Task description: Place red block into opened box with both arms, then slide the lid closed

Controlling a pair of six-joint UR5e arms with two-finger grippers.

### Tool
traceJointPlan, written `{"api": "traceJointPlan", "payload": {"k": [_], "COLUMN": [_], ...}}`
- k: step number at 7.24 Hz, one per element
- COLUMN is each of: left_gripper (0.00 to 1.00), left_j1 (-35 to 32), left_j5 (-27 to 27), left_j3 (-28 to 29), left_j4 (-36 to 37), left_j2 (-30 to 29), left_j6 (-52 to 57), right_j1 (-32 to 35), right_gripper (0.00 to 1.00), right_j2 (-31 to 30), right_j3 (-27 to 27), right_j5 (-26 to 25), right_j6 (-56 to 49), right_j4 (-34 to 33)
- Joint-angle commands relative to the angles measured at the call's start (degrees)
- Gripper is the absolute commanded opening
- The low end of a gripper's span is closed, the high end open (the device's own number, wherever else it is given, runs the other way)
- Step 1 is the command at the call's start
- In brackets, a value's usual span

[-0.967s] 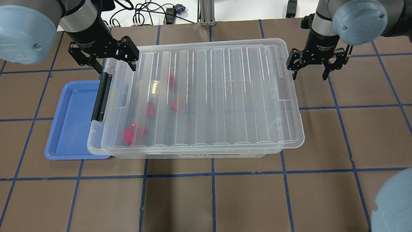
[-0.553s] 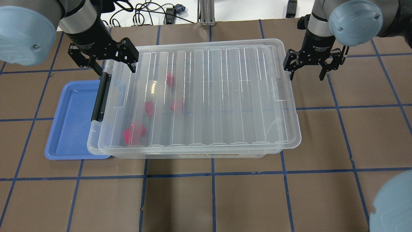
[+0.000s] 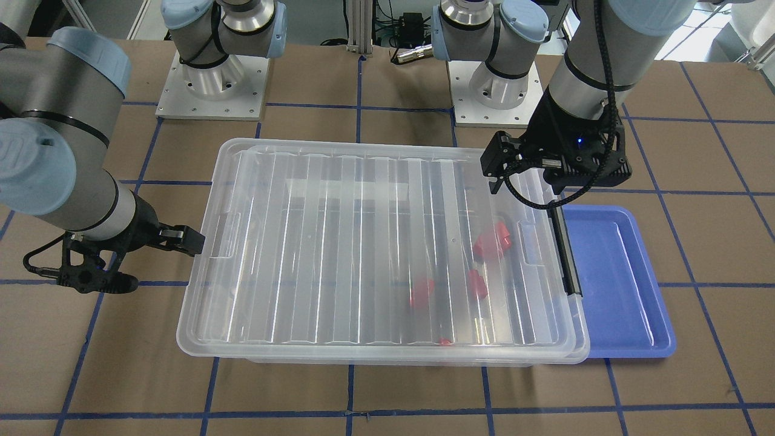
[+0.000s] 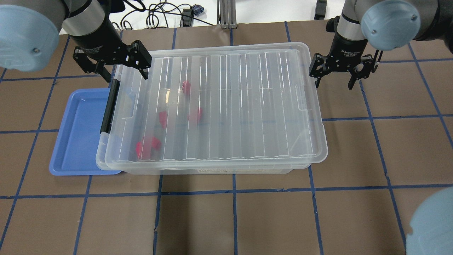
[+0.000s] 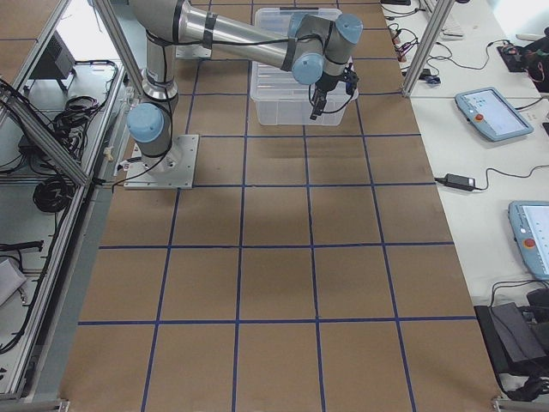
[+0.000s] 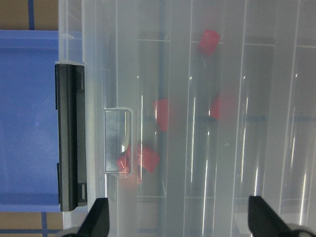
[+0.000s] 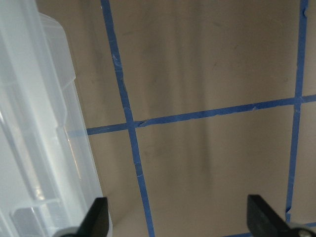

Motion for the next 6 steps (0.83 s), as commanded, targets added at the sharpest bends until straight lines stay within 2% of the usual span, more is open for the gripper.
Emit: {"api": "traceJointPlan", "payload": {"k": [1,2,4,6], "left_gripper": [1.00,1.00,1.00,1.00], "left_j1": [0.0,0.0,0.0,0.0], "left_j5": [0.0,0.0,0.0,0.0], "left_j3": [-0.1,0.0,-0.1,0.3], "left_j4": [-0.2,-0.3,-0.3,-0.3], "left_j2": [0.4,0.5,0.5,0.6], "left_j6": [0.1,0.0,0.0,0.0], "right_j1": [-0.1,0.0,0.9,2.7], "right_gripper": [1.00,1.00,1.00,1.00], "right_j2": [-3.6,-9.2,-16.9,-19.0], "right_j3": [-1.7,-0.7,-0.4,-0.1], "right_j5": [-0.2,-0.3,-0.8,-0.3], "right_j6": [-0.6,-0.4,0.5,0.4], "right_j4": [0.5,2.6,11.6,12.3]}}
